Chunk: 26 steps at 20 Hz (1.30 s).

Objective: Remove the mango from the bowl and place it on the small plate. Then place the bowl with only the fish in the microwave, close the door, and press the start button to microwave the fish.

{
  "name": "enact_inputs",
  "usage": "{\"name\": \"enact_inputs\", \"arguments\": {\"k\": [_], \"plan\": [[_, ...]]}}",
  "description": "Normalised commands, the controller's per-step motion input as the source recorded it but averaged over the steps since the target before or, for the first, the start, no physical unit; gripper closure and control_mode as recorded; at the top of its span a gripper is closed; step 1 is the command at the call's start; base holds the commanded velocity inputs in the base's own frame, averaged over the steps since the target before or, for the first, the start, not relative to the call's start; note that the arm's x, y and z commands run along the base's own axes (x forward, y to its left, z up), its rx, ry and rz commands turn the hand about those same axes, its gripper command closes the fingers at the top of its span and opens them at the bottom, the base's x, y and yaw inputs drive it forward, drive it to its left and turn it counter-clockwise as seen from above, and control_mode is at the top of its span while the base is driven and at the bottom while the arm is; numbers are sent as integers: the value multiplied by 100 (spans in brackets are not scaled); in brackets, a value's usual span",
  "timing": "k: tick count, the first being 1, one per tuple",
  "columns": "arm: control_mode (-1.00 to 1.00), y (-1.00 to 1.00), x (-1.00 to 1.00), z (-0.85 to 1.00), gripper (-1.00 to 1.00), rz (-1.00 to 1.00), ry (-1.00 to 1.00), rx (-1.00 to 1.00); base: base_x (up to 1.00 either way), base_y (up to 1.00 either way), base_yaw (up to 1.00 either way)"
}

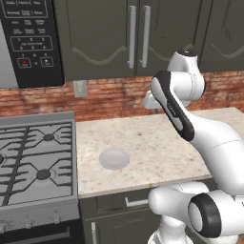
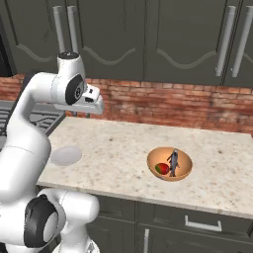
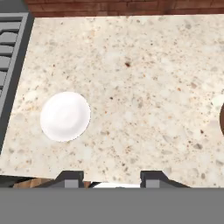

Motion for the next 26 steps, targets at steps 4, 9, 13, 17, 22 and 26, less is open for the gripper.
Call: {"name": "enact_inputs", "arguments": {"k": [4, 9, 13, 17, 22, 26], "plan": [[-100, -35, -21, -9, -100, -7, 0, 6, 0, 0, 0], [-100, -100, -52, -18, -100, -49, 0, 21, 0, 0, 0], [-100, -100, -7, -37, -100, -38, 1, 28, 0, 0, 0], [-100, -100, 19, -3, -100, -31, 13, 30, 0, 0, 0], [-100, -88, 22, -8, -100, -16, 15, 22, 0, 0, 0], [-100, -52, 3, -34, -100, -2, 2, 9, 0, 0, 0]]}}
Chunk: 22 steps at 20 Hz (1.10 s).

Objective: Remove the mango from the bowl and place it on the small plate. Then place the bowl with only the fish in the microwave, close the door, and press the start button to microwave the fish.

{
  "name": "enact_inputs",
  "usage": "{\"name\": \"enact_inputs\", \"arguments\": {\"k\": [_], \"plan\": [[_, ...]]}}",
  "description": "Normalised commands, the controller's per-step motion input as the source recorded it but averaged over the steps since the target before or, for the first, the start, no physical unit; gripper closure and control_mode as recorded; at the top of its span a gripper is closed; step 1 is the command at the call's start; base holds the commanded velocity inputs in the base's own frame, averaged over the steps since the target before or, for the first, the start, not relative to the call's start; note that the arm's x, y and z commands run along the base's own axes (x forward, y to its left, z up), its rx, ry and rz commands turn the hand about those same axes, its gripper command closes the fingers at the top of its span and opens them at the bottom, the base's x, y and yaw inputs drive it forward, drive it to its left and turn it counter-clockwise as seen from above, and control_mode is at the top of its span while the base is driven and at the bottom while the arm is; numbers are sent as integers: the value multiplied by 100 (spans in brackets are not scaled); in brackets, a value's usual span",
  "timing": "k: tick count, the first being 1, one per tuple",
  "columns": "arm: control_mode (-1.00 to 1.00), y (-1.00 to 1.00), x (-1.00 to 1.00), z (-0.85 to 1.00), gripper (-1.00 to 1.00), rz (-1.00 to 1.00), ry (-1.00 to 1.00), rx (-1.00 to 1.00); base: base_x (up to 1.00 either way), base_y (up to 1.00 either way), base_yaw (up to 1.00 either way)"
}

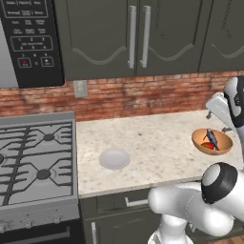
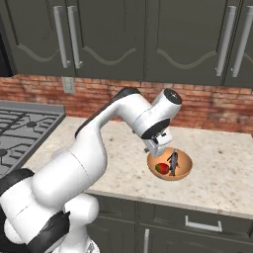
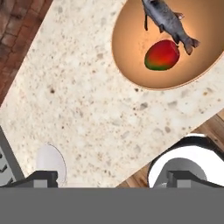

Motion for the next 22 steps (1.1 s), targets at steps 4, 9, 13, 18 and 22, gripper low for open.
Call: {"name": "enact_inputs", "arguments": {"k": [4, 9, 13, 18, 22], "plan": [[-100, -40, 12, -55, -100, 0, 11, 2, 0, 0, 0], [-100, -48, 21, -77, -100, 0, 14, 0, 0, 0, 0], [-100, -34, 26, -61, -100, 0, 19, 0, 0, 0, 0], [-100, -1, 46, -54, -100, 0, 22, 0, 0, 0, 0], [-100, -21, 42, -34, -100, 0, 10, 0, 0, 0, 0]]}}
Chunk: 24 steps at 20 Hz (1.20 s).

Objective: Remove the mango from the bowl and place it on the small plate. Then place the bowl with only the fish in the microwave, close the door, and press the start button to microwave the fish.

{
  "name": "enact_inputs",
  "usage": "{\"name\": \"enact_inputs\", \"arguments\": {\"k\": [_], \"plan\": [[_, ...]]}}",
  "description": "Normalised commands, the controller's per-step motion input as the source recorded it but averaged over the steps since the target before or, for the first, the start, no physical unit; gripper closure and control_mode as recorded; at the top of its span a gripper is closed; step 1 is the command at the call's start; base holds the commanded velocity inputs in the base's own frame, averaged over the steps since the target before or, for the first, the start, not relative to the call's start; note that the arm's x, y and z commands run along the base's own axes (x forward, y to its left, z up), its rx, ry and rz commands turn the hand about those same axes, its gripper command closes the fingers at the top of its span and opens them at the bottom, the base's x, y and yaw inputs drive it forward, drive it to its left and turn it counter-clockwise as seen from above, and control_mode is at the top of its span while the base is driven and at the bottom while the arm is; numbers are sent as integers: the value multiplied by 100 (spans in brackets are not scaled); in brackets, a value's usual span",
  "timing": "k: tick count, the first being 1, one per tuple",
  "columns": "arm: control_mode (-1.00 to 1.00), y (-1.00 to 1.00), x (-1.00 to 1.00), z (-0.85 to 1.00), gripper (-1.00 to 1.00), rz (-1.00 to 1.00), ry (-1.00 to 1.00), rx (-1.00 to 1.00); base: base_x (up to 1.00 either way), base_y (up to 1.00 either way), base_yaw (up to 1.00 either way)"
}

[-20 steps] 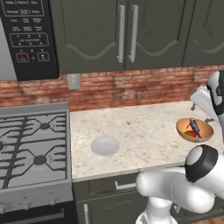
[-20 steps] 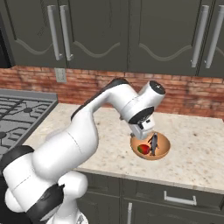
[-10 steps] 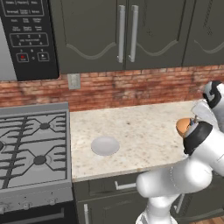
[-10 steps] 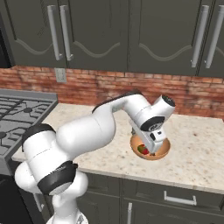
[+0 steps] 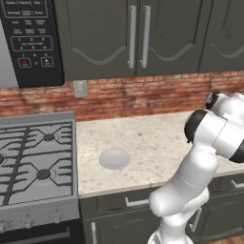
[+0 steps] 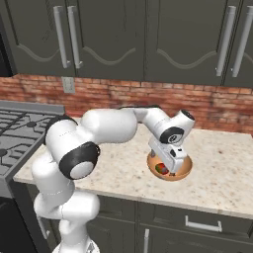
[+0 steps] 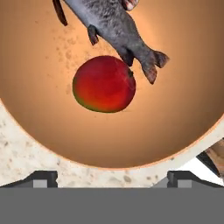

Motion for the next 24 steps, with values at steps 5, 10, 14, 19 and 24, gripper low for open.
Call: {"name": "enact_inputs", "arguments": {"k": [5, 10, 14, 19, 24], "plan": [[-100, -40, 41, -38, -100, 3, 5, 2, 0, 0, 0], [-100, -21, 37, -37, -100, 2, 5, 2, 0, 0, 0], [-100, 0, 26, -38, -100, 0, 7, 0, 0, 0, 0], [-100, 22, 1, -19, -100, 0, 5, 0, 0, 0, 0], [-100, 55, 0, -24, 100, 0, 15, -7, 0, 0, 0]]}}
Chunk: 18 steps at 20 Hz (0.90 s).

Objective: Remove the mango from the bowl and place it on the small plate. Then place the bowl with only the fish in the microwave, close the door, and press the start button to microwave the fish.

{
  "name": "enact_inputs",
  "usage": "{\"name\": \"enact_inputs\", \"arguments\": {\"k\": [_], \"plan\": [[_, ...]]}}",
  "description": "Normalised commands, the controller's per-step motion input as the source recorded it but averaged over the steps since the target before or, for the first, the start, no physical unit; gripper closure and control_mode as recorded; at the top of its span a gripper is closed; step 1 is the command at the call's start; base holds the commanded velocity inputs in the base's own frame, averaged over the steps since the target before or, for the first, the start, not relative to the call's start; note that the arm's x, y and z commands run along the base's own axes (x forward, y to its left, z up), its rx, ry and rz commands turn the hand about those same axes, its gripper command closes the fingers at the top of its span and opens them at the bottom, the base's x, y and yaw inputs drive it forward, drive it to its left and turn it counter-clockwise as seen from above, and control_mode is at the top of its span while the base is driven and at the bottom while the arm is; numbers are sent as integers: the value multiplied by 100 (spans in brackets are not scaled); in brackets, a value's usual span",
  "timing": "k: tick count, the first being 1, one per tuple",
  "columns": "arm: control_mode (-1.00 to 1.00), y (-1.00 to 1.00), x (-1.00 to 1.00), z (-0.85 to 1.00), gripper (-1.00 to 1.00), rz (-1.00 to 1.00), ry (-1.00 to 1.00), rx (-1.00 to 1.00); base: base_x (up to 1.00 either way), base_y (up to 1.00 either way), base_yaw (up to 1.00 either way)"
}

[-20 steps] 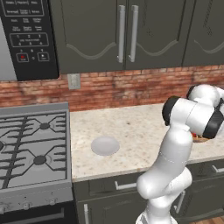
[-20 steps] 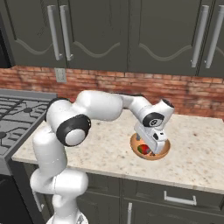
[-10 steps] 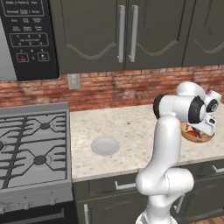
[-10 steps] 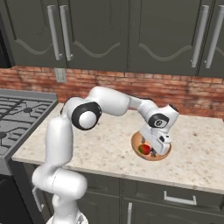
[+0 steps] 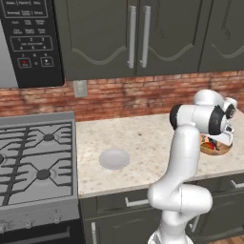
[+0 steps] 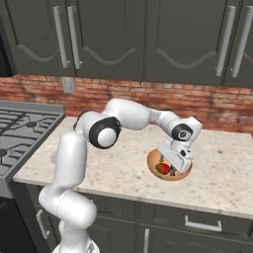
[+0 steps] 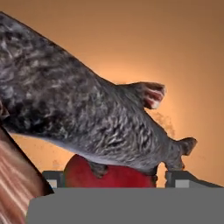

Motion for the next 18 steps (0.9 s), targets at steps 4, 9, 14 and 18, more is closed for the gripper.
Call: {"name": "enact_inputs", "arguments": {"k": [4, 9, 14, 18], "plan": [[-100, 67, 0, -23, 100, 0, 13, -8, 0, 0, 0], [-100, 27, -13, -3, 100, 0, 0, -1, 0, 0, 0], [-100, -5, -48, 72, 100, -1, -27, 0, 0, 0, 0], [-100, 2, -52, 86, 100, -3, -38, 0, 0, 0, 0]]}}
